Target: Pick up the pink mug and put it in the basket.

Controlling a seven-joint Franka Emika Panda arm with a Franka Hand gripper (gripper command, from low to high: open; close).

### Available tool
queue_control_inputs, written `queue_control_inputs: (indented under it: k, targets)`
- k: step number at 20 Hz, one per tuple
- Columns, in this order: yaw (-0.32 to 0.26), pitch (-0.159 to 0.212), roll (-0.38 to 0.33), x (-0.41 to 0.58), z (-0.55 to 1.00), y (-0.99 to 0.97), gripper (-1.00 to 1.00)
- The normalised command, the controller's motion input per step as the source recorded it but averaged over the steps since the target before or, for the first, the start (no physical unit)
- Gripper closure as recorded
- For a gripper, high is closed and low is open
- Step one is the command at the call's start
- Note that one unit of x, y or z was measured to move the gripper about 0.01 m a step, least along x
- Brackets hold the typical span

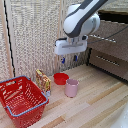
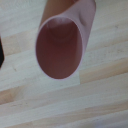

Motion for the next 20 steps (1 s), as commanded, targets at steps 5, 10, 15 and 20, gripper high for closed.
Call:
queue_control_inputs:
  k: [5, 10, 15, 20]
  targets:
    - [-0.049, 0.034, 0.034, -0.313, -0.43, -0.33, -1.00]
    - [-0.002, 0.032, -0.003, -0.202, -0.42, -0.05, -1.00]
    - [0.000, 0.006, -0.027, -0.182, -0.47, 0.00, -1.00]
    - [0.013, -0.008, -0.026, -0.109, -0.53, 0.00, -1.00]
